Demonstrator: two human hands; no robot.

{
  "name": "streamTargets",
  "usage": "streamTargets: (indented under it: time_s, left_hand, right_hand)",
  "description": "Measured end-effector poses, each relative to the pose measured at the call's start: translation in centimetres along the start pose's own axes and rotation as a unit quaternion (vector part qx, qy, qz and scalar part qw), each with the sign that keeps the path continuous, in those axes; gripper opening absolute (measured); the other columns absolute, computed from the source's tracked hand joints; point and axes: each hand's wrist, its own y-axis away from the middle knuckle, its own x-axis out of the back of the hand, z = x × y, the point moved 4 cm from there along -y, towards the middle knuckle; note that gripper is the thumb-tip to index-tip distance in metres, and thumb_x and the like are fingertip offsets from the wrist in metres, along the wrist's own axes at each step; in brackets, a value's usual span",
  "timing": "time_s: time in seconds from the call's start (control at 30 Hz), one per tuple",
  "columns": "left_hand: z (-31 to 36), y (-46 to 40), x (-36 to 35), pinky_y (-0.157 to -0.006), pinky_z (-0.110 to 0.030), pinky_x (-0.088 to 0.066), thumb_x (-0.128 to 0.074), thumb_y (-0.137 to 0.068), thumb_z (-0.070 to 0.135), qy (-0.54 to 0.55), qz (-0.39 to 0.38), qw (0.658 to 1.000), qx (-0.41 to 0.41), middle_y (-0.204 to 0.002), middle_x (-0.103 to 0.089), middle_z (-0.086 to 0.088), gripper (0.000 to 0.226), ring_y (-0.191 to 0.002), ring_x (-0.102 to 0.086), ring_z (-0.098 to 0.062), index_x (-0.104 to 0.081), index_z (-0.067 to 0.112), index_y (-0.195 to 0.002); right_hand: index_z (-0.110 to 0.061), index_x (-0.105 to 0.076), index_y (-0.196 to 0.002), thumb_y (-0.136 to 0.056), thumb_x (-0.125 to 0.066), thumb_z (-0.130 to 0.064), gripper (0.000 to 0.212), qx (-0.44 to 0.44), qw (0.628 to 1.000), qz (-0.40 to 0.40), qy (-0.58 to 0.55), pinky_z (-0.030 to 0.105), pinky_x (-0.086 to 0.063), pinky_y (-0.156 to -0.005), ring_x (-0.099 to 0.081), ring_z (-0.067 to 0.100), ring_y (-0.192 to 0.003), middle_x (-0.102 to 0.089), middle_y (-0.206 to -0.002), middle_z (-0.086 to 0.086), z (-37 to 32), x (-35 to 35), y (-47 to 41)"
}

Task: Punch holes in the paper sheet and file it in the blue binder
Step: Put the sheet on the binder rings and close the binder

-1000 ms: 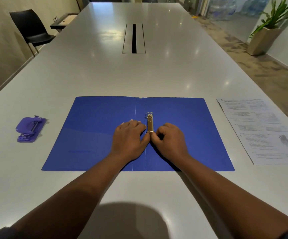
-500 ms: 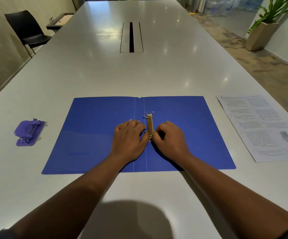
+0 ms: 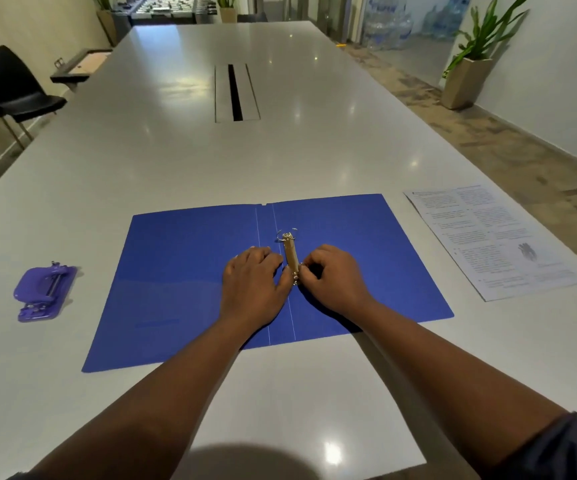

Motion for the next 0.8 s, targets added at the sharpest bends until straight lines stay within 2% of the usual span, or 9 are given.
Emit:
streamTargets:
  time_s: [0.2,0.33,0.4,0.47,0.53,0.57,0.67,0.73,0.8]
  left_hand:
    - [0.0,0.1,0.5,-0.091,-0.041,-0.048,-0.047,-0.096,0.055,-0.002,-0.006,1.0,-0.009,-0.111,-0.066,0.005,0.04,-0.105,-0.062,-0.019,-0.069,0.025,-0.112]
    - [1.0,-0.3,1.7,-0.095,-0.044,-0.046,-0.049,-0.081,0.065,0.034,-0.038,0.998,0.021,-0.12,-0.064,0.002,0.066,-0.112,-0.061,-0.025,-0.059,0.02,-0.129]
    - [2.0,-0.8,2.8,-0.1,-0.047,-0.046,-0.052,-0.078,0.066,0.07,-0.01,0.997,0.039,-0.131,-0.062,0.0,0.078,-0.12,-0.058,-0.026,-0.054,0.018,-0.138]
    - [3.9,-1.4,3.9,-0.104,-0.052,-0.044,-0.054,-0.078,0.063,0.094,0.051,0.994,0.01,-0.139,-0.059,-0.003,0.076,-0.128,-0.054,-0.028,-0.055,0.016,-0.138]
    - [6.7,-2.3,4.2,-0.108,-0.054,-0.042,-0.055,-0.081,0.058,0.132,0.088,0.987,-0.026,-0.142,-0.057,-0.004,0.072,-0.133,-0.05,-0.028,-0.057,0.015,-0.138]
    - [8.5,-2.9,4.1,-0.109,-0.051,-0.042,-0.056,-0.082,0.058,0.157,0.084,0.983,-0.04,-0.143,-0.057,-0.003,0.07,-0.134,-0.049,-0.026,-0.058,0.016,-0.138]
    - [14.1,-4.8,2.3,-0.112,-0.041,-0.042,-0.061,-0.089,0.054,0.196,-0.001,0.978,-0.071,-0.149,-0.051,0.001,0.063,-0.139,-0.043,-0.019,-0.056,0.022,-0.143]
    - [17.6,-5.9,-0.1,-0.116,-0.041,-0.038,-0.065,-0.095,0.048,0.178,-0.071,0.976,-0.102,-0.156,-0.044,0.003,0.059,-0.144,-0.038,-0.018,-0.051,0.025,-0.148]
    - [20.7,-6.9,-2.4,-0.118,-0.042,-0.036,-0.061,-0.096,0.053,0.149,-0.121,0.973,-0.132,-0.161,-0.037,0.005,0.062,-0.147,-0.034,-0.018,-0.047,0.027,-0.151]
  right_hand:
    - [-0.011,-0.069,-0.076,-0.088,-0.071,-0.026,0.019,-0.008,0.999,-0.028,-0.013,0.037,-0.048,-0.062,-0.058,0.018,-0.071,-0.064,-0.078,0.001,-0.2,0.3,-0.2]
    - [-0.012,-0.074,-0.093,-0.086,-0.077,-0.027,0.017,0.011,0.994,-0.105,-0.028,0.028,-0.047,-0.07,-0.061,0.018,-0.082,-0.067,-0.091,0.003,0.2,1.8,-0.8]
    - [-0.012,-0.074,-0.106,-0.086,-0.078,-0.026,0.025,0.031,0.99,-0.135,-0.039,0.027,-0.051,-0.078,-0.063,0.017,-0.09,-0.068,-0.103,0.004,0.4,3.0,-0.7]
    - [-0.013,-0.07,-0.12,-0.087,-0.078,-0.027,0.036,0.044,0.986,-0.154,-0.055,0.02,-0.049,-0.081,-0.062,0.01,-0.094,-0.067,-0.114,0.001,1.1,4.5,-0.3]
    - [-0.016,-0.069,-0.121,-0.09,-0.075,-0.028,0.035,0.054,0.984,-0.158,-0.061,0.018,-0.048,-0.08,-0.062,0.008,-0.093,-0.067,-0.115,-0.001,2.3,6.4,-0.2]
    - [-0.017,-0.07,-0.118,-0.09,-0.073,-0.027,0.03,0.053,0.985,-0.152,-0.059,0.023,-0.052,-0.081,-0.064,0.01,-0.092,-0.068,-0.113,-0.001,3.1,7.6,-0.2]
    - [-0.018,-0.071,-0.115,-0.092,-0.069,-0.027,0.025,-0.001,0.993,-0.111,-0.027,0.04,-0.056,-0.087,-0.067,0.017,-0.093,-0.069,-0.114,0.0,6.7,11.8,-0.4]
    - [-0.017,-0.07,-0.121,-0.093,-0.068,-0.033,0.032,-0.072,0.995,-0.061,0.019,0.038,-0.053,-0.094,-0.068,0.021,-0.102,-0.068,-0.123,0.001,10.2,14.9,-0.3]
    - [-0.017,-0.069,-0.125,-0.092,-0.067,-0.036,0.038,-0.138,0.988,-0.004,0.067,0.036,-0.05,-0.098,-0.064,0.025,-0.115,-0.066,-0.131,0.003,13.8,17.9,0.1]
